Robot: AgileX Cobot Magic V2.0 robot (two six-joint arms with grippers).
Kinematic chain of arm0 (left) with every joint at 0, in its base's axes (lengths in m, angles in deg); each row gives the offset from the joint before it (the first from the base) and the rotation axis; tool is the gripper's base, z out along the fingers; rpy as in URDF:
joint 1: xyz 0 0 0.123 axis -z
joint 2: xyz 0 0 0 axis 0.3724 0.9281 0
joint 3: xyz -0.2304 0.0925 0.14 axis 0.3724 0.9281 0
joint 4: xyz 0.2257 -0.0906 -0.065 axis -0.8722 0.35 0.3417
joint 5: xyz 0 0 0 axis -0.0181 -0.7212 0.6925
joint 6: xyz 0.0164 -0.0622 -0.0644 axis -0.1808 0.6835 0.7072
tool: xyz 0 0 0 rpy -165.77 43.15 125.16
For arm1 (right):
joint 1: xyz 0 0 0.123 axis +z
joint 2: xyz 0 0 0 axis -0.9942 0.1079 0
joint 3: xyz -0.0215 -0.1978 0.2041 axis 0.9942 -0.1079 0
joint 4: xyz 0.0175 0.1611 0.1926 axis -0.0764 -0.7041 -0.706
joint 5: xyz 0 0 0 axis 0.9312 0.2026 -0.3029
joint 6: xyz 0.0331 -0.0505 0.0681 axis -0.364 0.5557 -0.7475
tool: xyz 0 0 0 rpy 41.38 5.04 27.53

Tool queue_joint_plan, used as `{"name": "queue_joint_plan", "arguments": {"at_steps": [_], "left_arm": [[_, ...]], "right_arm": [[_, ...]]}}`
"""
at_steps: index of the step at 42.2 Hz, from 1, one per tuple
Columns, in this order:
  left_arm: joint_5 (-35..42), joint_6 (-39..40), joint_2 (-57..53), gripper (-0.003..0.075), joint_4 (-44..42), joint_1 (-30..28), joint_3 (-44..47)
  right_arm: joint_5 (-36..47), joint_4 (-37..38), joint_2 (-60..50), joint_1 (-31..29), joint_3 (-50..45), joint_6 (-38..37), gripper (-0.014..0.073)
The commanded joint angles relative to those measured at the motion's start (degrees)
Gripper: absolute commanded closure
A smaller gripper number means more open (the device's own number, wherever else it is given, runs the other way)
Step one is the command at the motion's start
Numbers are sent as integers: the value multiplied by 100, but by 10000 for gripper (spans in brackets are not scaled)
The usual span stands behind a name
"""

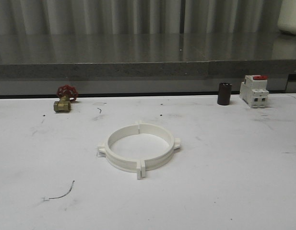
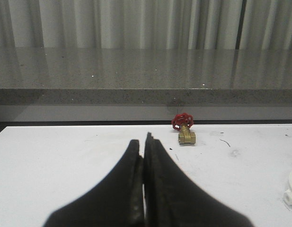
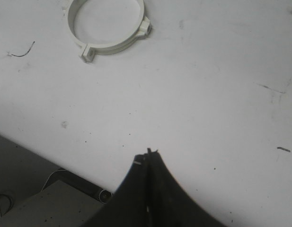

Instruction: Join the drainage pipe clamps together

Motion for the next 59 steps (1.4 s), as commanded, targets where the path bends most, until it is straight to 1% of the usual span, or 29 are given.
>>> {"name": "queue_joint_plan", "arguments": {"at_steps": [1, 24, 27, 30, 33, 35, 39, 41, 43, 48, 52, 59], "left_arm": [[503, -20, -63, 741, -12, 53, 133], [503, -20, -63, 741, -12, 53, 133], [503, -20, -63, 741, -12, 53, 133], [503, -20, -63, 741, -12, 53, 133], [503, -20, -53, 741, -12, 53, 133], [503, -20, -53, 741, -12, 53, 133], [503, -20, -53, 741, -12, 53, 133], [503, -20, -53, 741, -12, 53, 133], [503, -20, -53, 741, -12, 53, 133], [503, -20, -53, 741, -12, 53, 133], [503, -20, -53, 741, -12, 53, 133], [503, -20, -53, 741, -12, 53, 133]], "right_arm": [[263, 14, -40, 26, 143, 46, 661], [237, 13, -46, 55, 143, 46, 661], [222, 71, -234, 30, 135, 46, 661], [290, 43, -567, -196, -1, 46, 661], [704, -210, -965, -578, -256, 79, 655], [1009, -461, -1276, -874, -534, 311, 655], [1434, -803, -1967, -1282, -1077, 1281, 655], [1640, -849, -2344, -1450, -1337, 1785, 655], [1924, -849, -2668, -1639, -1605, 2060, 655], [2425, -849, -3469, -2128, -2287, 2090, 661], [2815, -849, -3989, -2346, -2702, 2090, 661], [3631, -849, -4619, -2447, -3404, 2090, 661]]}}
